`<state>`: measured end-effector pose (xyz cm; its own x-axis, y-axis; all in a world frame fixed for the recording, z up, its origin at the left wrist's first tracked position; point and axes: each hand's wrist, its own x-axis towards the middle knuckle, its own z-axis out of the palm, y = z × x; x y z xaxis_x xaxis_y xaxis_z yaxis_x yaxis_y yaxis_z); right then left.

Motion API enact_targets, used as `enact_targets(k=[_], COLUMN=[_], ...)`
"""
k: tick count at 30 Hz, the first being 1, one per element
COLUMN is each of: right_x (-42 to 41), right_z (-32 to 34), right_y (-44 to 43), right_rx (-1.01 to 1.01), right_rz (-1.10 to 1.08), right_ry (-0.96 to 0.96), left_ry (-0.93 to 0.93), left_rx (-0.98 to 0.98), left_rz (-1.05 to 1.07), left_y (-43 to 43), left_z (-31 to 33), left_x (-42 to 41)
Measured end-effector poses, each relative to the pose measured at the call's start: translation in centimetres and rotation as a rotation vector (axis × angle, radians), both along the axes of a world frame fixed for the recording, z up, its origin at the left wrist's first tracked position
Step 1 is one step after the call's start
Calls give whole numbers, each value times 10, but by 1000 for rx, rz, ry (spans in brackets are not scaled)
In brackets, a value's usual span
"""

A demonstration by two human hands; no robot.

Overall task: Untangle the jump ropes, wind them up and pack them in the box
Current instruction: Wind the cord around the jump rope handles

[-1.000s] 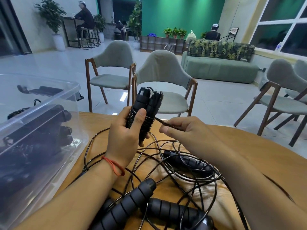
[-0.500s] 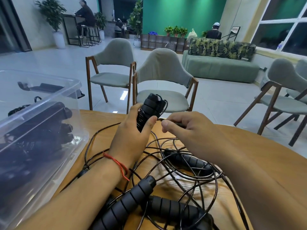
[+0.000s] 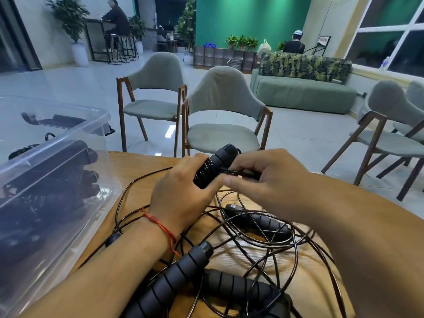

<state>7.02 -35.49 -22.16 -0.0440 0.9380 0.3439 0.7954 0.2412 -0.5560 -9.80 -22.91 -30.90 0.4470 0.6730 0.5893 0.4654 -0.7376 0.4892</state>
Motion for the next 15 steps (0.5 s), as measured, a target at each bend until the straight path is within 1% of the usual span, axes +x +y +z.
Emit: enact_targets(k=[3,7,12,15], right_x=[9,12,20,29], right_z=[14,11,4,2], right_y=[-7,-3,4,6], right_rx=[89,173,143,96], right_rz=[20,-39,-99,-108], right_ry=[19,73,113,182], left_ry=[5,25,70,32], left_rx=[10,62,138,188], left_rz=[-3,-130,-361,-453], left_y=[-1,-5,-9,-11], left_z=[0,0,4,5], left_x=[0,0,-1,-4])
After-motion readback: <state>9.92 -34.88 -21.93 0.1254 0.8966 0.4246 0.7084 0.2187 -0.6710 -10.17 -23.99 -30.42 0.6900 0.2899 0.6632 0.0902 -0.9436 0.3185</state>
